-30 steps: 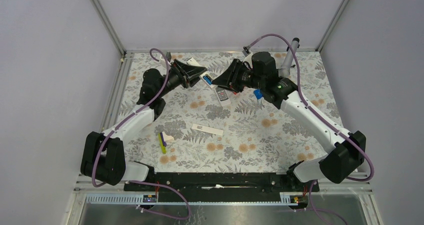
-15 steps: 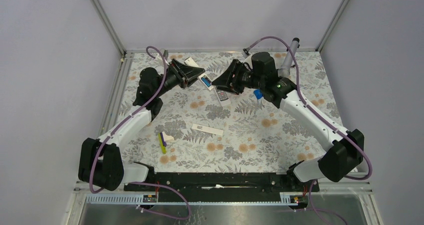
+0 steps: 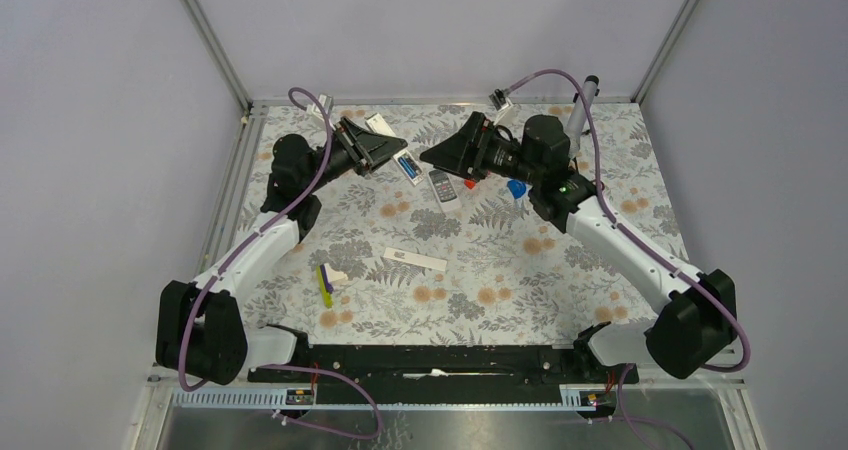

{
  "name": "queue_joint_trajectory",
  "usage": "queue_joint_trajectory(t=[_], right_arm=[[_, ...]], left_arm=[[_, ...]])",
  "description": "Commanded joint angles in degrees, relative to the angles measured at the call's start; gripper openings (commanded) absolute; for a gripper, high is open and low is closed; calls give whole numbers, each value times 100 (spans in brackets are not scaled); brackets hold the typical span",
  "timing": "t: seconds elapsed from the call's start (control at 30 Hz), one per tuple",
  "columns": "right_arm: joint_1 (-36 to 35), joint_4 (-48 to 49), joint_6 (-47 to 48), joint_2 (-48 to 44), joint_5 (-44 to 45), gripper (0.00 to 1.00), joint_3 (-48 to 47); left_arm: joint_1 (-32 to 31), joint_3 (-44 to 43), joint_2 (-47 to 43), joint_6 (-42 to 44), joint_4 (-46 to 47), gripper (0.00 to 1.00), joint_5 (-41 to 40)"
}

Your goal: Load the batteries into the remote control

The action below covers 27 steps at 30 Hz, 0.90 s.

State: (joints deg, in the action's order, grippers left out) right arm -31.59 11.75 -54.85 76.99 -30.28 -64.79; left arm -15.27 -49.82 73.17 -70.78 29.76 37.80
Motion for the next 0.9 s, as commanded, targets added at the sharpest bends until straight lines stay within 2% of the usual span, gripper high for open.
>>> queue_joint_trajectory(t=[0.0,0.1,0.23,0.3,0.37,0.47,0.63,0.73,0.87], right_arm=[[3,964,659,178,-870,87,-122],[4,606,1016,511,-1221,87,-479],[-55,746,1146,788,-1722,87,-534],[-153,536,1499,833,-1737,87,-584],[-352,-46,2172,794,-1321,87,-691],[-764,-906,3241,698,28,89,-830],[-1220,-1358,4038,807,1401,89,-973],[-1449,-1528,4387,1007,1851,85,-1152],[-1717,-1545,4655,1164,2414,73,-1252]], left_arm=[[24,-368,-212,325,496,15,451],[24,-417,-208,345,535,17,630],[24,-420,-228,400,502,19,775],[24,-377,-247,446,432,20,736],[24,-382,-294,622,-5,20,556],[24,-511,-353,1079,-1054,20,184],[22,-563,-416,1262,-1870,20,-163],[19,-602,-426,1269,-2164,20,-284],[19,-648,-458,1354,-2505,21,-437]])
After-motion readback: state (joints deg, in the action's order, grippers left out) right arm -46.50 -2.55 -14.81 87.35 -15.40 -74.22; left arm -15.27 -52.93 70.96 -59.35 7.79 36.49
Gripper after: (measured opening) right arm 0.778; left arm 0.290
